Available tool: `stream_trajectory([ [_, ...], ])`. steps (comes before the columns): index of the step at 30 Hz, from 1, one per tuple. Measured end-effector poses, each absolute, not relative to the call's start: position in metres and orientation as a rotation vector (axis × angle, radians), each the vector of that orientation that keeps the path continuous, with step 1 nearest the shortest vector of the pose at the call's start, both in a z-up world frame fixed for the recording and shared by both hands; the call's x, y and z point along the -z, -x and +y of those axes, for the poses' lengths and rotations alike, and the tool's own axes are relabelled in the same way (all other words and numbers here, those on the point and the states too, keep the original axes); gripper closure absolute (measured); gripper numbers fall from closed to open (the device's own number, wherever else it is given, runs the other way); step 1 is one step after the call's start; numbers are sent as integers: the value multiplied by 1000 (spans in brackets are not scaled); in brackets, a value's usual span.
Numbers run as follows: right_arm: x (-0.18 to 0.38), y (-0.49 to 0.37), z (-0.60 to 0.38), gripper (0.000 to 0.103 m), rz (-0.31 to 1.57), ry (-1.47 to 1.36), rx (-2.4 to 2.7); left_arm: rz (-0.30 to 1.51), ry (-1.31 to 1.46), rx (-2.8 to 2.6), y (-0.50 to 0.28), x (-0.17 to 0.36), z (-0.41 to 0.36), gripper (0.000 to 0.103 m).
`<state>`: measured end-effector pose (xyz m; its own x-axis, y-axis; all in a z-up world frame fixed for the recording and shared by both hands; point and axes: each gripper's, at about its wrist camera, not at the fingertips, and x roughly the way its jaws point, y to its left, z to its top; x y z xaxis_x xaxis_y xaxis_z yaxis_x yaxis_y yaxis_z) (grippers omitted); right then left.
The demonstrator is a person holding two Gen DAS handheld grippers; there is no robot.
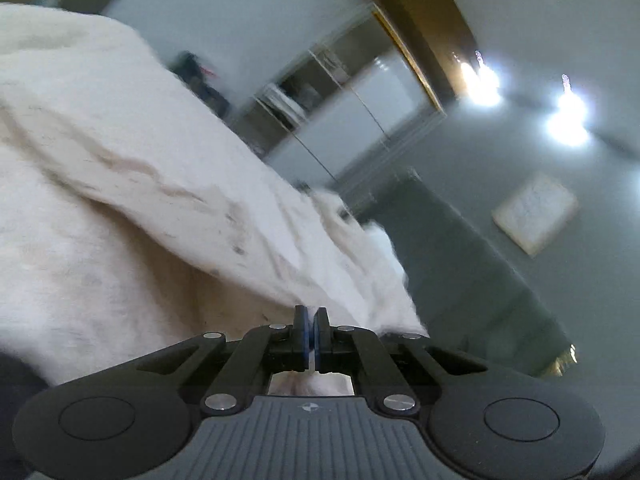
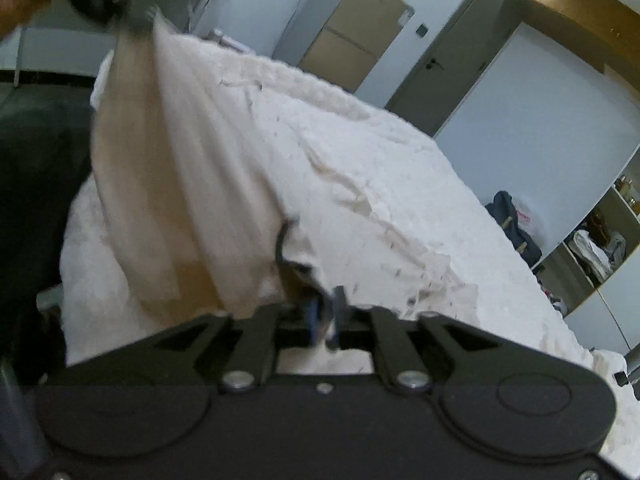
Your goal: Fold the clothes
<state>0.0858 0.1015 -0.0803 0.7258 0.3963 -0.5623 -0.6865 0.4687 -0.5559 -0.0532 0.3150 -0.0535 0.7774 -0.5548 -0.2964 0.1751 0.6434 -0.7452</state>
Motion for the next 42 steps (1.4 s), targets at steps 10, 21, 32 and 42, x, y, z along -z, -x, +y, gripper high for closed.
stream_trajectory([
  [10,150,-45,44,49,578,1050,-615,788,264,299,53,89,310,79],
  [21,171,-28,-43,45,838,1079,-491,933,31,249,41,118,256,34],
  [32,185,-29,-25,100,691,1168,-481,895,-459,425,28,137,187,98],
  [42,140,-26,-36,100,557,1128,-458,710,-711,639,32,97,179,100],
])
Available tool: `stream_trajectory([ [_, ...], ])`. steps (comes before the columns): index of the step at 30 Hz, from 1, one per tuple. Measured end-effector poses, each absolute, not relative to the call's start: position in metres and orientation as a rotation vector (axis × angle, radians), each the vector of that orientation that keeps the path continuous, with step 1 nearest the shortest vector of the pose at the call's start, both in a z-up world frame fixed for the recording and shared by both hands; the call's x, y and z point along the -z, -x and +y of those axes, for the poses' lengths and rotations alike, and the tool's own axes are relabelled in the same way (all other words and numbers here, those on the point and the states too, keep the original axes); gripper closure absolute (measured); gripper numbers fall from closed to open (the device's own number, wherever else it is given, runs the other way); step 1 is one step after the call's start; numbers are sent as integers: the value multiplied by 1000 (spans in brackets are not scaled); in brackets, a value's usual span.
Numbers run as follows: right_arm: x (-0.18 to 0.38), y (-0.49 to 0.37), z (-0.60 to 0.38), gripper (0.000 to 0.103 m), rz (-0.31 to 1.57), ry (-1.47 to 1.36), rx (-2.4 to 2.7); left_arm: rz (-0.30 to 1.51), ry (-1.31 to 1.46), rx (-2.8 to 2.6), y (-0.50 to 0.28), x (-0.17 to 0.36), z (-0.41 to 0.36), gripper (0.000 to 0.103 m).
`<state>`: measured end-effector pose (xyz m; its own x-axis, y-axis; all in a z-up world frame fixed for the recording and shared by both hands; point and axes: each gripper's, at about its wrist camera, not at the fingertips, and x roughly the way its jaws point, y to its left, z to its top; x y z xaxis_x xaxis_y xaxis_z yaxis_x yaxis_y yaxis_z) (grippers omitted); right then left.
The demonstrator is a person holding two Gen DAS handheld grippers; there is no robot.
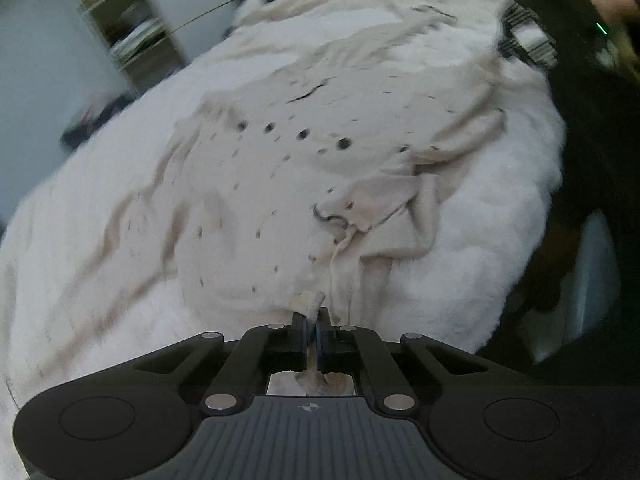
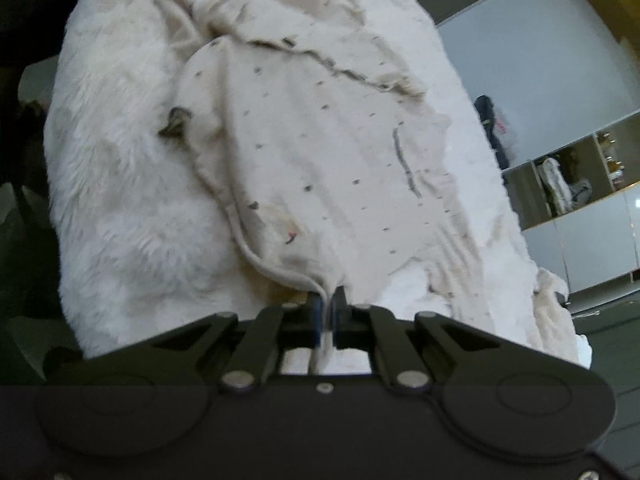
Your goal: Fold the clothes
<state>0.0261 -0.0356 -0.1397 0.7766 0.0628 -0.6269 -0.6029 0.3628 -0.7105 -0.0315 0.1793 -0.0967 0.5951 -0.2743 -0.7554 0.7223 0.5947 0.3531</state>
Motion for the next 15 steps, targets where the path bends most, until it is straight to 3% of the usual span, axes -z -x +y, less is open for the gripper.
stream_trajectory([
  [7,106,-18,-38,101,499,1111,-558,604,-700,984,19,63,191,100],
  [12,62,-111,-54,101,492,920,-573,580,-453,867,-103,57,219,100],
  [15,71,-207,-66,100,628,769,-502,680,-313,636,-205,89,244,100],
])
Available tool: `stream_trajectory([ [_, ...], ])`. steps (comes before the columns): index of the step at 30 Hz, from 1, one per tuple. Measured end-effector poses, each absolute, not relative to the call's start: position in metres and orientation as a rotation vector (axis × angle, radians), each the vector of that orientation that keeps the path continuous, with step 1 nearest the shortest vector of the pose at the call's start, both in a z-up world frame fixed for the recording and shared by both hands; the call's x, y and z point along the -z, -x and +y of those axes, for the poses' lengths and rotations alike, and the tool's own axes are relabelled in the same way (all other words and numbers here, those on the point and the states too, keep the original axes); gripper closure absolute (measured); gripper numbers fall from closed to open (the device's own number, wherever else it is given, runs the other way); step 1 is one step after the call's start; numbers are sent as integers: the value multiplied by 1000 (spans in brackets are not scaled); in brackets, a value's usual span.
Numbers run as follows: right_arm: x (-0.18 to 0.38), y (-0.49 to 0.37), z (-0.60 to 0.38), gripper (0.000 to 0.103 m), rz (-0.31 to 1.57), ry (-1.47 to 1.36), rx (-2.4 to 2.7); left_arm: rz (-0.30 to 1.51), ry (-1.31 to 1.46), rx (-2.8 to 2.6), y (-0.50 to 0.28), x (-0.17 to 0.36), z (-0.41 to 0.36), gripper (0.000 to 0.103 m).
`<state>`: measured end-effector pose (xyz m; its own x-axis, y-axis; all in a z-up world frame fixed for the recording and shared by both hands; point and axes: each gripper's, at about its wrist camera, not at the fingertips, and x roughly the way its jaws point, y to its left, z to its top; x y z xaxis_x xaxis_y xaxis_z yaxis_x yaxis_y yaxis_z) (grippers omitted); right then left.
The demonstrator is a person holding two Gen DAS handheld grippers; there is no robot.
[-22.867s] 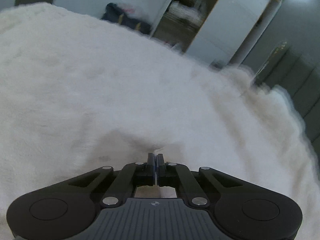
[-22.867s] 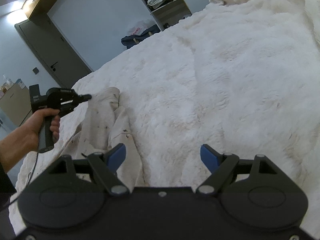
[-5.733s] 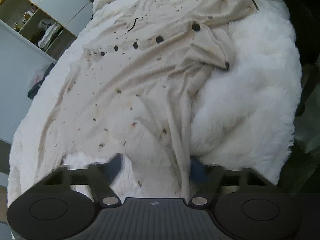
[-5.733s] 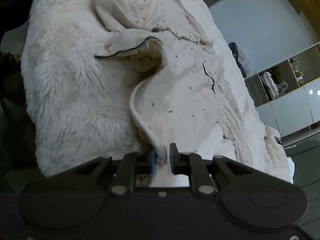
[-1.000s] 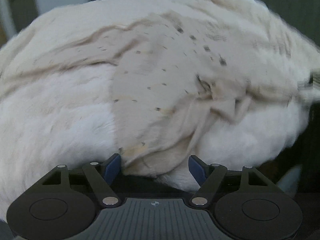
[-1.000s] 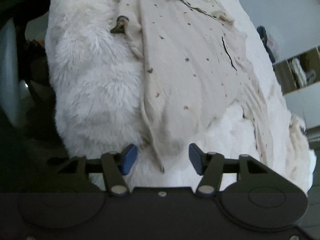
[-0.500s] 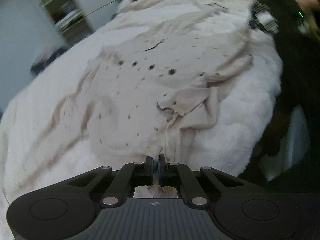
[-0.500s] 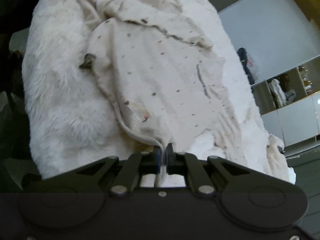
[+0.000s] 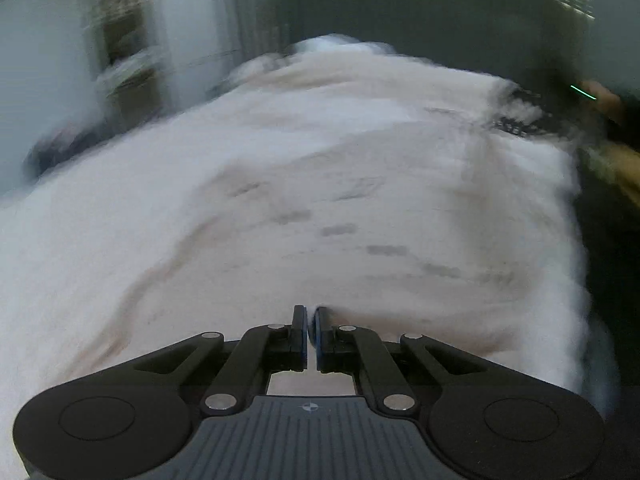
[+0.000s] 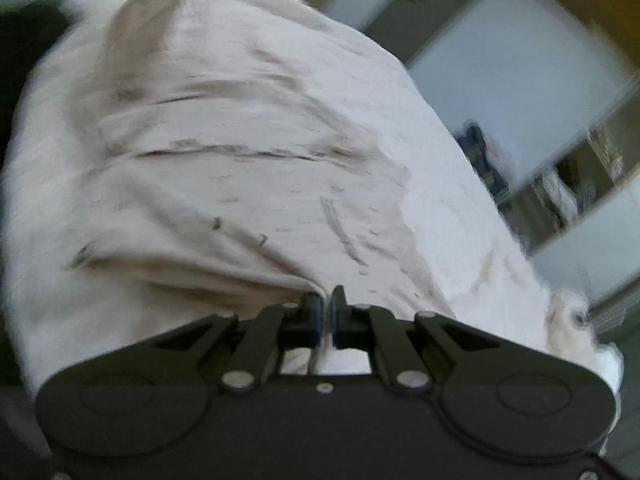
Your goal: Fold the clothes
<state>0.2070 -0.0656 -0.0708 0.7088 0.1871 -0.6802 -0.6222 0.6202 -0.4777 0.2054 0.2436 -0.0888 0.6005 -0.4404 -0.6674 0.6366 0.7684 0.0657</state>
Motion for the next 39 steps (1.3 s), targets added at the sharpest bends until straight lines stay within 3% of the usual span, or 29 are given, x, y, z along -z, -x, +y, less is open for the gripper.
stream_trajectory([
  [3,113,-289,-71,91,857,663,-409,885,-328,404,-270,150,254,93],
  [5,138,-315,-74,74,937,649,-295,947,-321,367,-277,166,253,84],
  [6,150,-323,-77,73,978,644,-238,947,-311,361,-274,168,252,77],
  [8,151,-319,-81,56,950,623,-219,930,-299,346,-261,169,252,62],
  [9,148,-309,-86,55,916,613,-211,915,-296,341,-252,166,253,54],
  [12,134,-279,-89,54,813,592,-216,840,-318,346,-220,149,252,50],
  [18,120,-236,-22,55,670,616,-600,626,-355,625,-177,111,205,26],
  [22,141,-244,24,57,673,732,-699,693,-585,744,-196,134,159,26],
  [23,151,-255,33,59,708,751,-722,721,-599,770,-206,142,155,26],
  [24,157,-261,36,68,728,756,-734,749,-592,795,-215,147,153,28],
  [25,160,-263,37,93,743,761,-745,777,-586,820,-224,152,152,43],
  [26,162,-267,39,100,755,780,-755,797,-581,835,-229,155,152,60],
  [27,164,-270,41,101,767,798,-764,831,-564,852,-238,157,153,92],
  [28,164,-275,43,101,774,813,-770,879,-538,875,-251,159,155,96],
  [33,134,-312,48,102,673,844,-671,881,-545,833,-280,152,156,97],
  [37,118,-338,46,101,613,840,-567,827,-355,682,-303,132,187,96],
  [39,113,-342,45,87,580,822,-514,801,-344,699,-296,124,183,92],
])
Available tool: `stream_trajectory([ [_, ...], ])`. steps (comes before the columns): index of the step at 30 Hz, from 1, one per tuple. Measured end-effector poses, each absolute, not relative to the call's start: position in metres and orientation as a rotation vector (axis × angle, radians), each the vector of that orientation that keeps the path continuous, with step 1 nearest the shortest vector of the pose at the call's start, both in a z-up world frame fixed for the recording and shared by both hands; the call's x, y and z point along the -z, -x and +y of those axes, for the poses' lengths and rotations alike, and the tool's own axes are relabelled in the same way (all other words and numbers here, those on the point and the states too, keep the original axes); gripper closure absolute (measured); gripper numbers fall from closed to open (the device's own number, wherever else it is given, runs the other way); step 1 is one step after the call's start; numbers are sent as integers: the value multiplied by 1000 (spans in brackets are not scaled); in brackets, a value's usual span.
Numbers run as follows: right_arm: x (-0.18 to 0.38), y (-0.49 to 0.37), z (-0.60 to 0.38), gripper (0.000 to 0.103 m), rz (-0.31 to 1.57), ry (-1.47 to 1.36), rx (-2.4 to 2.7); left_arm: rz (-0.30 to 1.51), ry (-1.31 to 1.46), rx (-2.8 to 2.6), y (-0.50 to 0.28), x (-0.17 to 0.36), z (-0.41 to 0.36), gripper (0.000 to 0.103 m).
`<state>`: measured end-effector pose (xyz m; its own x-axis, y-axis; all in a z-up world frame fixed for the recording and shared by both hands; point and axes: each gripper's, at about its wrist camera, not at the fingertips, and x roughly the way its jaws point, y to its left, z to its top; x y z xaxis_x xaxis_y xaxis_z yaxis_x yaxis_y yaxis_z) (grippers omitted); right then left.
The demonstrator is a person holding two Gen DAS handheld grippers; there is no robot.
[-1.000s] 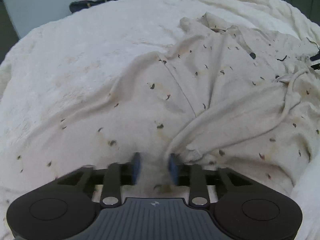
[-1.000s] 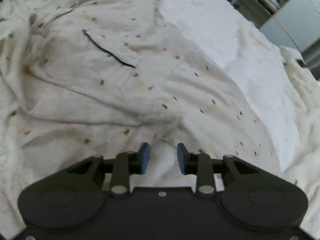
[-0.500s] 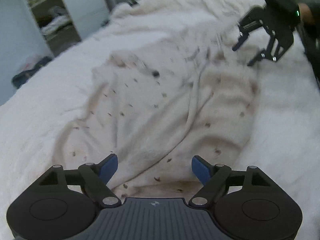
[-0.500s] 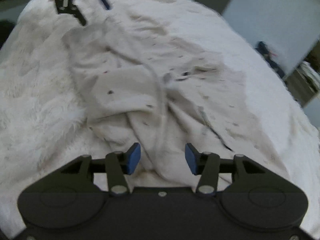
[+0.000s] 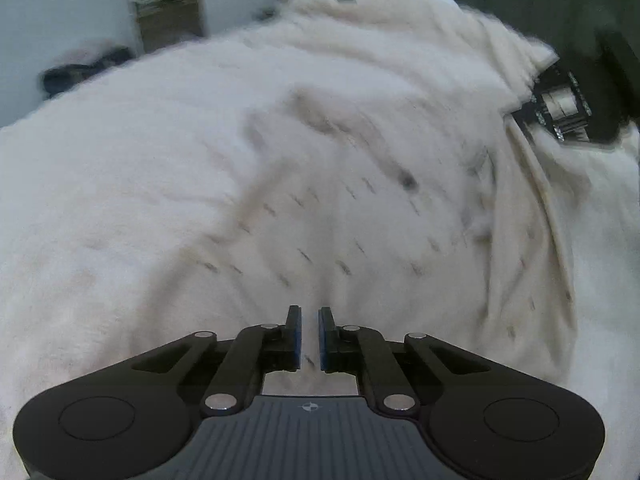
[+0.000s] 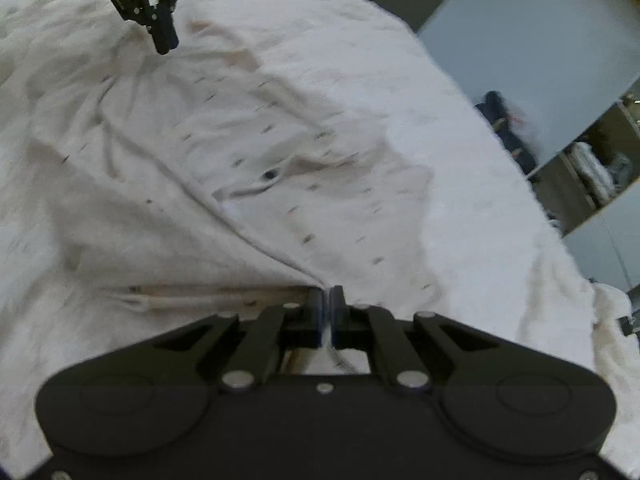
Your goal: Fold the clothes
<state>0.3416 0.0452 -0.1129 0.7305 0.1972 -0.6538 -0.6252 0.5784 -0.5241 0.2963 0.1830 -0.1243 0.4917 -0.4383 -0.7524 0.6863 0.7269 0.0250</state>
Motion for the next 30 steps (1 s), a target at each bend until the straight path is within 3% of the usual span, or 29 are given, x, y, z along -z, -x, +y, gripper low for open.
stream_trajectory([
  [2,115,-344,41,62,597,814,-492,792,-367,774,-282,122,166,64],
  [3,117,-344,39,61,624,817,-503,787,-390,825,-272,123,154,47],
  [9,125,-324,9,61,690,799,-511,828,-512,981,-240,148,102,50],
  [11,125,-313,-3,61,698,784,-501,847,-557,952,-241,165,90,67],
  [13,123,-303,-11,60,699,770,-493,816,-600,938,-243,172,84,95],
  [20,143,-245,-38,60,769,653,-487,832,-462,874,-275,150,94,95],
  [26,186,-210,-39,62,839,600,-462,751,-242,379,-316,140,142,90],
  [30,164,-207,-67,60,791,391,-402,720,-74,315,-276,127,170,46],
])
